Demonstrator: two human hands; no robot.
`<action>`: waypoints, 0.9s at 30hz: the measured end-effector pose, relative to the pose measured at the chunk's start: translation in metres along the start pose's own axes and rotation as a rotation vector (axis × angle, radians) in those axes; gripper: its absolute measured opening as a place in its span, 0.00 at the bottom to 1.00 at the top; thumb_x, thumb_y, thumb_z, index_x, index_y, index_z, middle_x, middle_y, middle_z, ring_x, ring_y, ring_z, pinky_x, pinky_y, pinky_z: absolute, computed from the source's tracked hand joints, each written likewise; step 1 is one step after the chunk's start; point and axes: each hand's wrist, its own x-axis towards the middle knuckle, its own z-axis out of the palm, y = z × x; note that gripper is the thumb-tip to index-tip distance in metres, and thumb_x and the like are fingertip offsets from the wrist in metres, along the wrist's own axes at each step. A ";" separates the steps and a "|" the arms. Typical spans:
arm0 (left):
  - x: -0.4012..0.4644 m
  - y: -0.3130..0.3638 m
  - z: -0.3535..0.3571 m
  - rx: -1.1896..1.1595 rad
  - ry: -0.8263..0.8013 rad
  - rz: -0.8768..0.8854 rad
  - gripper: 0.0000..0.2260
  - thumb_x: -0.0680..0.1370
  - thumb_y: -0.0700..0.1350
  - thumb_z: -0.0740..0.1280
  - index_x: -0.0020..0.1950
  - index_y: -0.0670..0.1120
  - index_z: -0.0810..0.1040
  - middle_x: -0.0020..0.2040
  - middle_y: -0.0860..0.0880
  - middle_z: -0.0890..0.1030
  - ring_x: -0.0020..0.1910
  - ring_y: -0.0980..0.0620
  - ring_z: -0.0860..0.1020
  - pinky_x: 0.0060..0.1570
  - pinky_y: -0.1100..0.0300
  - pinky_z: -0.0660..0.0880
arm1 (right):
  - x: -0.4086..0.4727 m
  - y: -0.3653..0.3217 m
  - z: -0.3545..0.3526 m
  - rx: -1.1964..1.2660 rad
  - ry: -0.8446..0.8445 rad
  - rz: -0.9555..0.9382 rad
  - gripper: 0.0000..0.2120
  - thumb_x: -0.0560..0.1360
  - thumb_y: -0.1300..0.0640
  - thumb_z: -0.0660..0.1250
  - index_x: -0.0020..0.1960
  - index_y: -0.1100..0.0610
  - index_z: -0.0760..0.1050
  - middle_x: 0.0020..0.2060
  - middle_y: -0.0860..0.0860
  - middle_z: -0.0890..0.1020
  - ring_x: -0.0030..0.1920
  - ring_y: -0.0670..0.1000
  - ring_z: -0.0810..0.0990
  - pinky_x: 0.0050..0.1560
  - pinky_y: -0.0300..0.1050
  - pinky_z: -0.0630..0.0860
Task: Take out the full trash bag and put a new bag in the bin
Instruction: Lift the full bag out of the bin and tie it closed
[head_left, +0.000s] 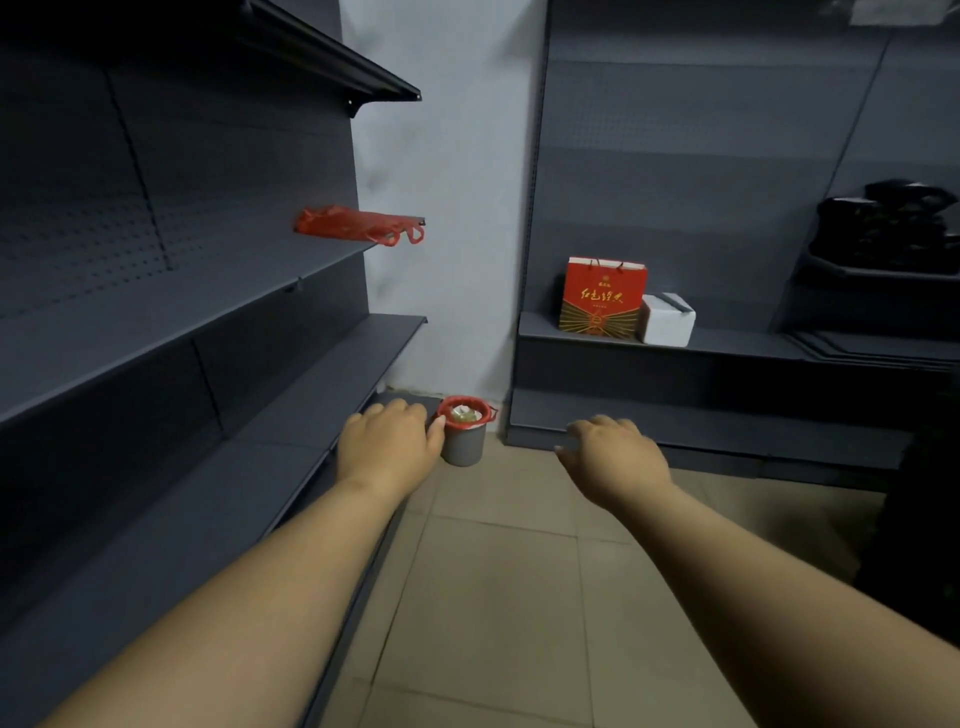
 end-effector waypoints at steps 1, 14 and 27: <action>0.013 0.000 0.007 0.007 -0.001 -0.008 0.19 0.79 0.54 0.51 0.52 0.44 0.77 0.52 0.45 0.80 0.51 0.44 0.76 0.48 0.52 0.68 | 0.014 0.001 0.002 0.011 -0.005 -0.002 0.22 0.79 0.44 0.55 0.68 0.53 0.68 0.65 0.53 0.74 0.65 0.56 0.70 0.61 0.53 0.71; 0.229 -0.010 0.130 0.027 -0.019 -0.014 0.19 0.79 0.53 0.52 0.52 0.44 0.77 0.53 0.44 0.80 0.52 0.43 0.76 0.48 0.53 0.68 | 0.253 0.010 0.057 0.028 -0.071 0.000 0.21 0.79 0.45 0.55 0.68 0.54 0.68 0.65 0.54 0.73 0.65 0.56 0.70 0.62 0.53 0.70; 0.470 -0.024 0.257 0.016 -0.074 0.025 0.18 0.78 0.53 0.52 0.52 0.45 0.77 0.52 0.45 0.81 0.51 0.44 0.77 0.47 0.54 0.69 | 0.510 0.020 0.100 0.054 -0.127 0.078 0.21 0.80 0.46 0.55 0.69 0.54 0.67 0.66 0.54 0.72 0.66 0.56 0.69 0.63 0.53 0.70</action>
